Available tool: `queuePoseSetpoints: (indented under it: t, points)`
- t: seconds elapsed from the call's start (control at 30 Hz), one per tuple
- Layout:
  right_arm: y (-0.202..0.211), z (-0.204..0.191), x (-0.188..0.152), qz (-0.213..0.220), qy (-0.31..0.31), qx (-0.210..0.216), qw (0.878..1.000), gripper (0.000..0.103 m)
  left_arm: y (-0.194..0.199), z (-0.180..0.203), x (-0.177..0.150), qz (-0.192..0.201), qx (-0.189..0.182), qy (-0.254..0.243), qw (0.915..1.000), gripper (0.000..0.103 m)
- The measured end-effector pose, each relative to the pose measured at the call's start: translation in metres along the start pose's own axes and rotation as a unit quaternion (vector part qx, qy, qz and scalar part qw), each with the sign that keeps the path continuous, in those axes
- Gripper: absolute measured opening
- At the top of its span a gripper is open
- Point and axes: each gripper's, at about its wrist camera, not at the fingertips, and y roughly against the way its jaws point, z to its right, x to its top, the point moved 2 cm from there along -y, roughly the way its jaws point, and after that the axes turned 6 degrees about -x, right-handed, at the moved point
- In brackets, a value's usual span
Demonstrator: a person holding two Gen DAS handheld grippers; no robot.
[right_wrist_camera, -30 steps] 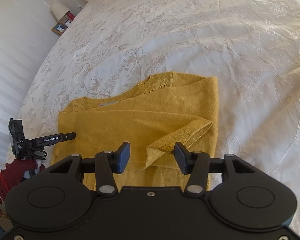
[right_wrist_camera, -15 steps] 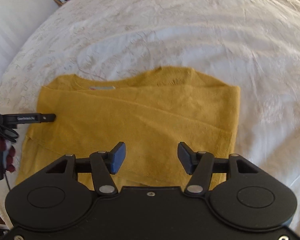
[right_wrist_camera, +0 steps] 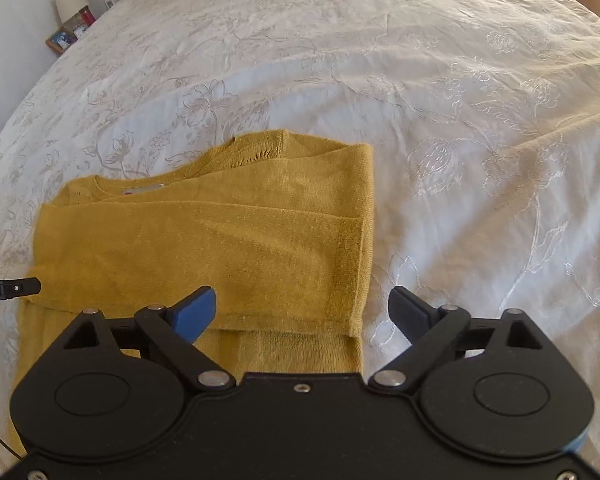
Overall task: Fold small clothes
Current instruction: 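Move both tools down the sweater body to its hem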
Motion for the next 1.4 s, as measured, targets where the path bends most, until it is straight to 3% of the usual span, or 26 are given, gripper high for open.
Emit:
queuePoseSetpoints:
  t: [0.3, 0.6, 0.83, 1.07, 1.4]
  points:
    - [0.032, 0.009, -0.065, -0.011, 0.013, 0.019, 1.0, 0.098, 0.058, 0.012, -0.089, -0.01, 0.013, 0.006, 0.9998, 0.098]
    - [0.055, 0.02, -0.123, -0.029, 0.029, 0.025, 0.999, 0.098, 0.086, 0.011, -0.167, -0.034, 0.021, 0.027, 0.9988, 0.098]
    - [0.073, 0.018, -0.168, -0.033, 0.019, 0.017, 0.999, 0.098, 0.099, 0.009, -0.2, -0.039, 0.005, -0.007, 0.9992, 0.098]
    - [0.097, 0.001, -0.207, -0.031, 0.006, 0.014, 0.999, 0.098, 0.127, 0.001, -0.234, -0.02, -0.013, -0.033, 0.9992, 0.098]
    - [0.137, -0.025, -0.248, 0.011, 0.03, 0.017, 0.999, 0.099, 0.156, -0.011, -0.283, 0.015, -0.037, -0.032, 0.9987, 0.098]
